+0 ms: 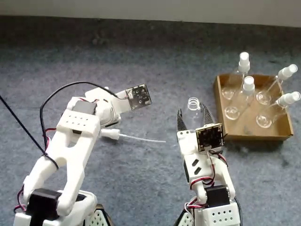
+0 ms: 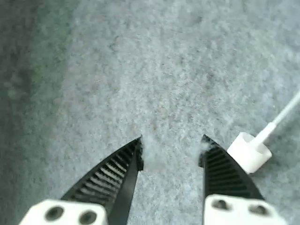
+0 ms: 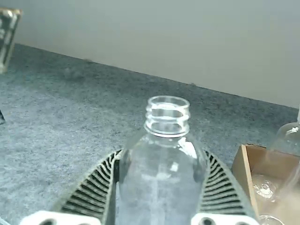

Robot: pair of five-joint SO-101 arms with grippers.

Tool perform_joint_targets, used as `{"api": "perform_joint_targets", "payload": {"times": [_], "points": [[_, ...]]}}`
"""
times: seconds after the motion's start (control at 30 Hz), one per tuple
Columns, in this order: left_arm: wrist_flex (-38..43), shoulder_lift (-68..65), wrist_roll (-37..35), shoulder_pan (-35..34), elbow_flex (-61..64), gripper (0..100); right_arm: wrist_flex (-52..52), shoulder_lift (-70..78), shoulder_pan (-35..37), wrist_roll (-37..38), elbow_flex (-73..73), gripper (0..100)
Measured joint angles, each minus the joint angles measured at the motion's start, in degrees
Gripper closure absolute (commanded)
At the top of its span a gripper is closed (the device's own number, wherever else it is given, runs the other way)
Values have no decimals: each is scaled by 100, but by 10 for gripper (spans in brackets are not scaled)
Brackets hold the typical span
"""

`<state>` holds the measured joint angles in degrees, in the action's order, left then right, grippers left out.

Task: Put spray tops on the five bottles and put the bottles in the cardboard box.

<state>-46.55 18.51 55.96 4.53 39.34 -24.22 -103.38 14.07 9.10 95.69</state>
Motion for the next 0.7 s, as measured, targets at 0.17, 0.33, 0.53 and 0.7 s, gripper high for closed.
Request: {"api": "perform_joint_targets", "payload": {"times": [0.17,0.33,0.53,0.7], "points": [[0,633,-1407,0,0,847,0,0,0,0,0,878],[0,1152,-2602,0,308,849,0,0,0,0,0,878],[0,1758,-2760,0,1354,849,0,0,0,0,0,878],[0,2505,-2760,0,1829,849,0,0,0,0,0,878]]}}
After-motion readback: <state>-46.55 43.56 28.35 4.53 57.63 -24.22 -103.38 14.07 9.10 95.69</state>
